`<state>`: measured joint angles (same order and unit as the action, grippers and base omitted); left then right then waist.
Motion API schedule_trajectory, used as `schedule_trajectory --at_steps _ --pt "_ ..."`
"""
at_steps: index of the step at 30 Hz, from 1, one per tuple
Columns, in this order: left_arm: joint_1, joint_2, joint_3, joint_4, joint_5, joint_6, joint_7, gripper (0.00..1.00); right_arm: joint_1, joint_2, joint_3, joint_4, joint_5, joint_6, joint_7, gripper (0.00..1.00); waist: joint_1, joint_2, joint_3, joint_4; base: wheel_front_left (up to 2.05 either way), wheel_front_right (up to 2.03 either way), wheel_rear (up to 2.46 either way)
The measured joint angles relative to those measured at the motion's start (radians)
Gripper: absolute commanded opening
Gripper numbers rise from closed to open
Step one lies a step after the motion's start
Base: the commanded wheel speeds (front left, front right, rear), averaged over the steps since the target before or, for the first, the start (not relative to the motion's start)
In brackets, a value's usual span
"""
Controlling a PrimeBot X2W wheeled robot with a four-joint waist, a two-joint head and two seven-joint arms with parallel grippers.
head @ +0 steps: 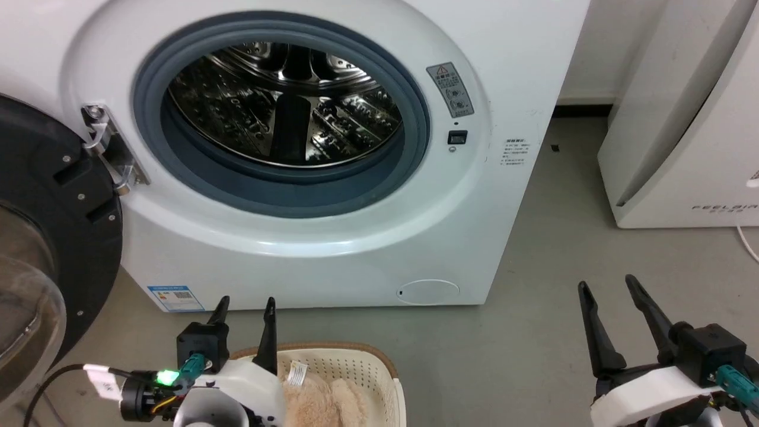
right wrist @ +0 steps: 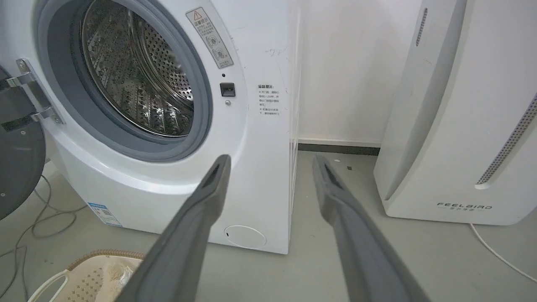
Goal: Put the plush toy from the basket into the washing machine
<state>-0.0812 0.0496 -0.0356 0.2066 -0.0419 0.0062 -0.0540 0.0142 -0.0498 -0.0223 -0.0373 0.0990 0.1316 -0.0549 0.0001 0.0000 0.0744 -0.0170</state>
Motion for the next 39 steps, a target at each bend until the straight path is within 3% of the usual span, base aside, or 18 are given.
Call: schedule_trajectory --at_steps 18,39 --pt "-0.149 0.003 -0.020 0.252 -0.044 -0.018 0.019 1.00 -0.072 0.000 -0.005 -0.047 0.054 0.000 -0.036 1.00 0.0001 0.0000 0.176 -0.017 0.00 0.00 0.00" --pt "-0.268 0.013 -0.078 0.470 -0.084 -0.037 0.162 1.00 -0.154 0.000 -0.028 -0.124 0.109 0.000 -0.077 1.00 0.0001 0.0000 0.425 -0.036 0.00 0.00 0.00"
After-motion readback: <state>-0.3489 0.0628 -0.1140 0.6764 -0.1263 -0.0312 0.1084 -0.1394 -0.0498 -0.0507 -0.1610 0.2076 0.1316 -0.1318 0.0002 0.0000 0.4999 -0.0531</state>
